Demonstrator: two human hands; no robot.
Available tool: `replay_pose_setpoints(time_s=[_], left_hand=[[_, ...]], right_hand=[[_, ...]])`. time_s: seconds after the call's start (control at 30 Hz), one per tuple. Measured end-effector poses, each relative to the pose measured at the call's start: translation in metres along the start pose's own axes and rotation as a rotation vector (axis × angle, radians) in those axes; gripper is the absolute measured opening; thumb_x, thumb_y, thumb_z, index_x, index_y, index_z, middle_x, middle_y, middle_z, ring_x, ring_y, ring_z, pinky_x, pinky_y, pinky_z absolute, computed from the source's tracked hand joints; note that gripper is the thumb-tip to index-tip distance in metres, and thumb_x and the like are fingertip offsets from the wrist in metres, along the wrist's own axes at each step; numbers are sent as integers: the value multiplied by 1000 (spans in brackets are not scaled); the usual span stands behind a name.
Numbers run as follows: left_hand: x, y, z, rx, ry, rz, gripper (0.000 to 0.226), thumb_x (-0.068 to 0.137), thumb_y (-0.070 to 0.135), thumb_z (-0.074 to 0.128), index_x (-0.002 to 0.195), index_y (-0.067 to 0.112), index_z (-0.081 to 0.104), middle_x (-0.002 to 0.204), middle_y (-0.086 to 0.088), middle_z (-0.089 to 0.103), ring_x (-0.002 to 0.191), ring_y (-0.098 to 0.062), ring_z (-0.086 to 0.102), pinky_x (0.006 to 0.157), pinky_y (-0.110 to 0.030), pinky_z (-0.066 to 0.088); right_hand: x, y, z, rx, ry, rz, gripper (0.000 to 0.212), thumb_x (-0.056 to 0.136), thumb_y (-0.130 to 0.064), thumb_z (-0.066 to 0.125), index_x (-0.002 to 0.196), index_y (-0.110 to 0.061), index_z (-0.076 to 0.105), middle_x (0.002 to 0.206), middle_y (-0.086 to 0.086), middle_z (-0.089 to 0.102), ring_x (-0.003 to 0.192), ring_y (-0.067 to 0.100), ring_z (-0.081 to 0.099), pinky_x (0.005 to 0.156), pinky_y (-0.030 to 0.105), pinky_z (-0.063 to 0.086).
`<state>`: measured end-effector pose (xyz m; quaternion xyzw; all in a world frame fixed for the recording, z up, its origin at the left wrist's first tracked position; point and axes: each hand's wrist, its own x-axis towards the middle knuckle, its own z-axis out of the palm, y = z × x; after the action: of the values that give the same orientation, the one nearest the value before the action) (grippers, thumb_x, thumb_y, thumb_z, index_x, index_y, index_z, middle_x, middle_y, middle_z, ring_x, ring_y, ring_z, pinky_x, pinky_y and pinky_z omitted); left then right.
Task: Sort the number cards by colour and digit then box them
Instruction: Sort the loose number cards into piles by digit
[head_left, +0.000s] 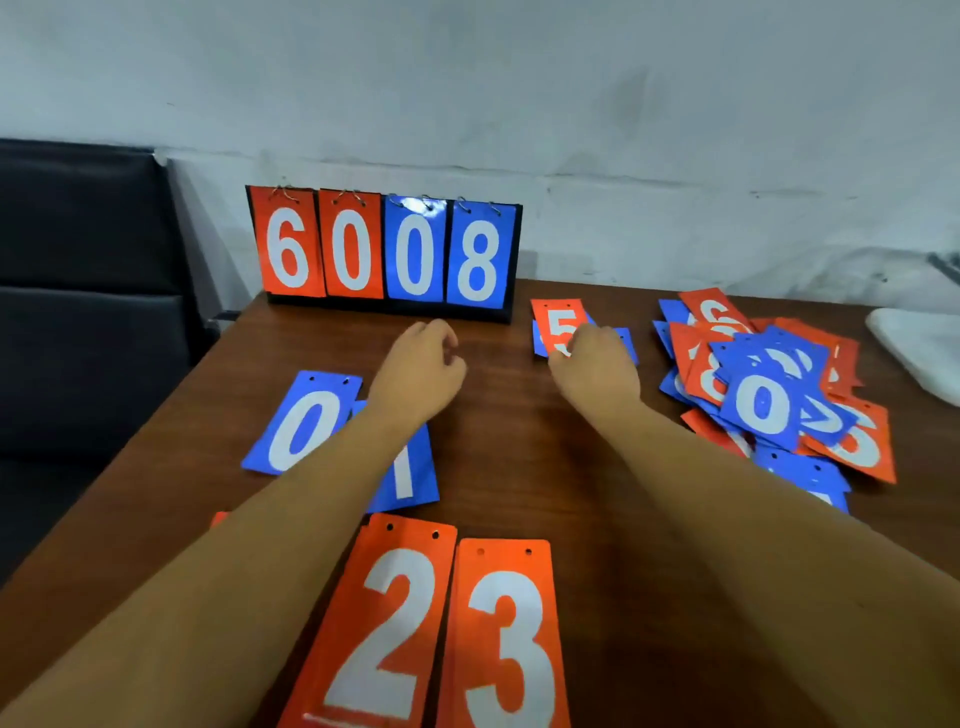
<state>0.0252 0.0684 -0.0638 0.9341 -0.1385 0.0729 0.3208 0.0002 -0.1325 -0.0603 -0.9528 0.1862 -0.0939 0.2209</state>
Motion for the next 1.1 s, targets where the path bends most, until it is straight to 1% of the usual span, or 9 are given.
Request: replay_pose_setpoints(time_s=[0.13,0.3,0.43,0.6,0.73,0.83,0.93,1.03,1.1], left_hand=[[42,34,38,-64,-115,-57,18,90,20,59,107,14,62,108,-4,63,97,-18,59,81,-30,49],[80,53,82,-39,-146,-115,25,91,27,65,110,11,61,112,-8,65,96,-18,57,77,-29,45],[95,51,104,23,-157,-99,37,86,35,72,115,13,62,113,-6,67,105,-24,61,89,-38,52],[99,46,111,-49,-172,-121,33,86,29,72,115,14,64,112,-5,69,103,-23,62,89,-40,53],[94,50,104,-198,-41,-142,23,94,29,61,111,14,65,109,-1,67,94,-11,57,70,-22,47],[84,59,95,-345,17,-117,30,96,44,56,104,18,67,94,10,64,82,-3,55,61,-12,36],[76,72,87,-603,-113,-188,34,91,57,58,96,24,67,91,13,70,83,-4,67,62,-15,48],[68,75,80,-810,-208,-229,11,91,38,68,96,28,66,103,5,75,83,-7,73,66,-22,59],[61,73,74,-892,-209,-252,21,89,31,72,106,20,66,107,1,75,89,-14,74,76,-35,62]], right_hand=[[36,31,-4,-82,22,53,39,89,-28,59,118,-2,54,124,20,51,113,35,51,90,40,45],[59,47,10,-176,15,86,63,85,-52,65,126,-6,51,131,18,48,120,36,47,98,43,40],[76,52,15,-83,-22,161,66,80,-47,74,128,-9,51,133,18,48,124,36,45,102,44,39],[86,72,5,86,-3,161,27,87,-22,65,108,-5,64,110,14,67,100,31,63,84,40,53],[82,84,-13,375,151,220,17,89,-21,63,98,-8,68,98,6,70,93,23,65,79,34,54],[76,79,-25,596,177,273,5,90,-24,65,90,-19,64,78,-10,61,79,10,61,59,20,48],[62,69,-34,689,151,221,11,92,-24,63,82,-23,61,76,-15,59,72,2,58,50,14,42],[47,62,-37,760,51,194,11,94,-24,63,83,-22,60,81,-11,62,73,2,60,44,14,46],[39,60,-37,733,31,191,12,95,-26,61,83,-24,58,81,-14,60,74,2,58,49,15,45]])
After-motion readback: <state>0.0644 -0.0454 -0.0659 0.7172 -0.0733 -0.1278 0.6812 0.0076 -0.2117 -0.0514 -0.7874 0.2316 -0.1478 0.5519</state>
